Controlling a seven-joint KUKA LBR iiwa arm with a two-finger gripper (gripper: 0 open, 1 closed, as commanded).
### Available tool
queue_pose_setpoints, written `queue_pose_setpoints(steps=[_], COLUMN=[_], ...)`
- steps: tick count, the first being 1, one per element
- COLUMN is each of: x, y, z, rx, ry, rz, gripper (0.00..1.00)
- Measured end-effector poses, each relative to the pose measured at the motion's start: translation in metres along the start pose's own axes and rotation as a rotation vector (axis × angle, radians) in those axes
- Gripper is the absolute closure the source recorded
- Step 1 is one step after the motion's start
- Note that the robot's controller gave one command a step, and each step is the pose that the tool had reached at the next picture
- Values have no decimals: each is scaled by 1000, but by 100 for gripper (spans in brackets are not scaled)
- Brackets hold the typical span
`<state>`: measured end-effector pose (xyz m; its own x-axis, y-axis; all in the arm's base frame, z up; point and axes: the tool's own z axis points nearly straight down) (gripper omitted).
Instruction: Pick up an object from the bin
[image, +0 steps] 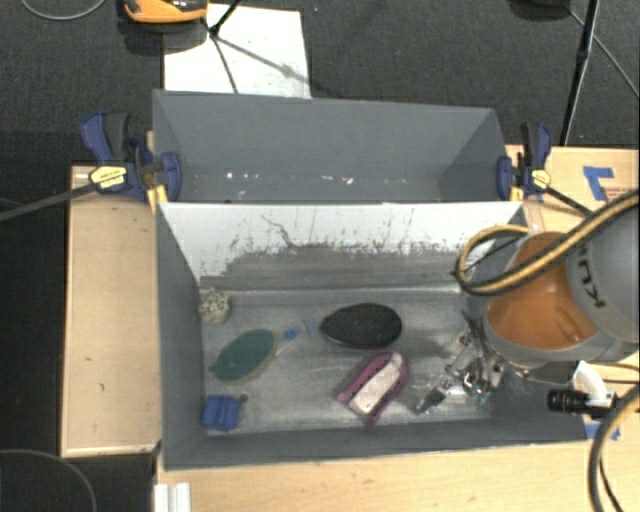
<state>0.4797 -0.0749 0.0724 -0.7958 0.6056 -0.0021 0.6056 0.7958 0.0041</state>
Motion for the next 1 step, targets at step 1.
queue_pose_setpoints(steps=[1], x=[-3], y=[0], z=[-2], rx=[-1], ry=[-8], rz=[-3], gripper=[100])
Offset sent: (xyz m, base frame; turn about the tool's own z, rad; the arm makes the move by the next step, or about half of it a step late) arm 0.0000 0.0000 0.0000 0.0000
